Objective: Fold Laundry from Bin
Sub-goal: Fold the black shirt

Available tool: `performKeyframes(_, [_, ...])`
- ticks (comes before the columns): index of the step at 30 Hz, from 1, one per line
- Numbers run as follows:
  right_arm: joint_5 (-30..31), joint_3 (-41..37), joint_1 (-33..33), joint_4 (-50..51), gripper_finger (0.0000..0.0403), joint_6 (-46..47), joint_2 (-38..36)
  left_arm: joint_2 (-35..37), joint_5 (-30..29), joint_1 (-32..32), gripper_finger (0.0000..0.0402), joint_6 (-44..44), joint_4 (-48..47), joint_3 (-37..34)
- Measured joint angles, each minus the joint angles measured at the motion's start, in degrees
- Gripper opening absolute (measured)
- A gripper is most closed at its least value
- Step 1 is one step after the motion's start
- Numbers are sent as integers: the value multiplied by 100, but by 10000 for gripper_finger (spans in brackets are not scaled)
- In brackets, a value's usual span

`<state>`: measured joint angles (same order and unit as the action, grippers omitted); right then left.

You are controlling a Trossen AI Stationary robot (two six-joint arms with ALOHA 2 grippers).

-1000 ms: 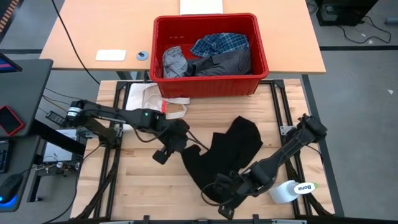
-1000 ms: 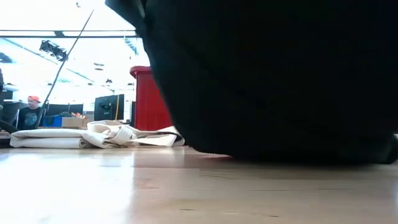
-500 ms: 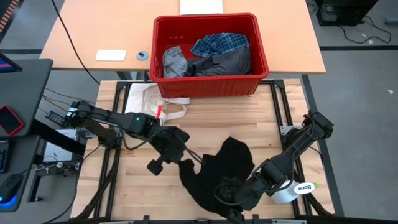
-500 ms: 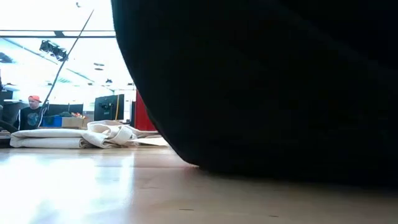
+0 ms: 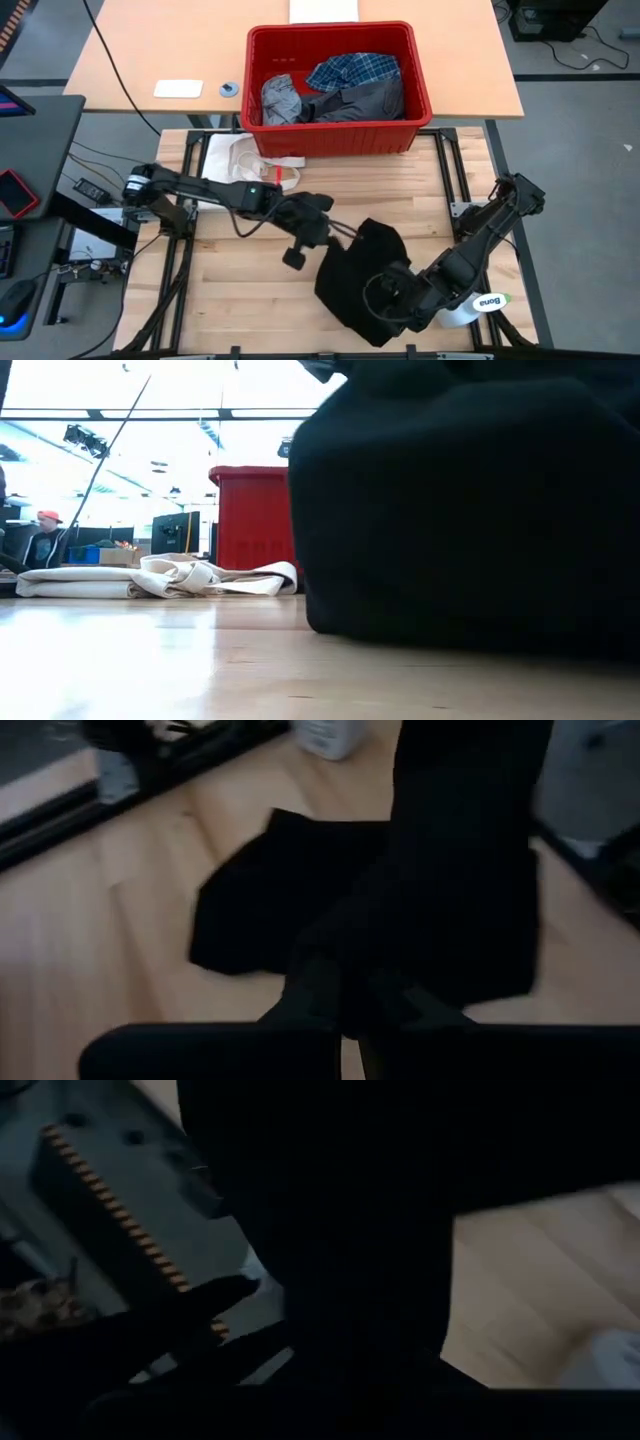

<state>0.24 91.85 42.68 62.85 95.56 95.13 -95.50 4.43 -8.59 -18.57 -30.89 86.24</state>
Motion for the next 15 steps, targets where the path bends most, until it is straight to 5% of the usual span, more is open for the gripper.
performKeyframes(8, [472,4,319,1465,22,1054,0,-474,-350,358,13,392,282,0])
performKeyframes(15, [1362,-185,428,2393,18,684,0,-936,-357,567,13,247,746,-2])
